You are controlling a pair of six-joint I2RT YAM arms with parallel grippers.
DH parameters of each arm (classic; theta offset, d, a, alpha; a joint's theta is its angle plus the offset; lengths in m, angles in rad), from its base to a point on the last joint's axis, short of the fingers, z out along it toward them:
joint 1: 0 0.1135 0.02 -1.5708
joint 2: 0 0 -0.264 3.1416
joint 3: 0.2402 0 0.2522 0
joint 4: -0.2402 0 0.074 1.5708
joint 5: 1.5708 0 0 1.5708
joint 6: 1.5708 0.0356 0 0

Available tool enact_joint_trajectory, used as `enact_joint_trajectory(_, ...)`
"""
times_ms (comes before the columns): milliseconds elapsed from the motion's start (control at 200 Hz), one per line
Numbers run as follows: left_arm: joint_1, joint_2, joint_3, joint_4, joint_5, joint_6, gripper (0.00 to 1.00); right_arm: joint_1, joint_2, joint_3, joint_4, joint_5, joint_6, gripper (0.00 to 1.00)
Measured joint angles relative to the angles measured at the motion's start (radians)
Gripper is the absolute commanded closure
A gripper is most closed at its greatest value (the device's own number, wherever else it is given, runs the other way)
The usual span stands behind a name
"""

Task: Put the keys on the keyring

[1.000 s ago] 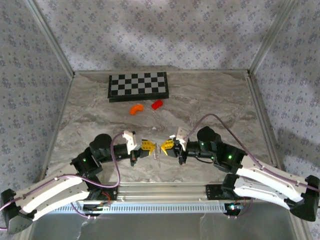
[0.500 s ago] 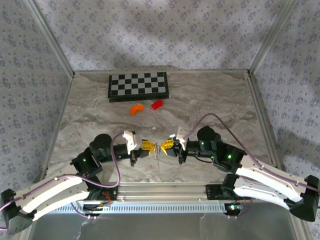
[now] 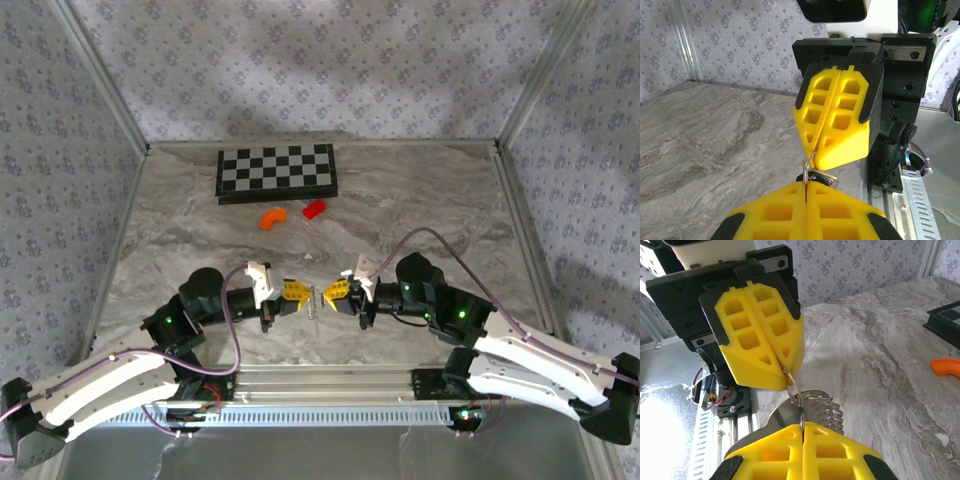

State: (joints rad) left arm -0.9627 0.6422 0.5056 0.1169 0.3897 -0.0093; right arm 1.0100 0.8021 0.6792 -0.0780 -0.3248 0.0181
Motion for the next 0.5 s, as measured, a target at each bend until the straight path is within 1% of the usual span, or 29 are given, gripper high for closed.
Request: enact_joint_trajectory(500,0.000,0.000,0.000,0.000,0.000,0.000,1.00,-0.009,0.018,0.000,0.009,-0.027,0.000,1.00)
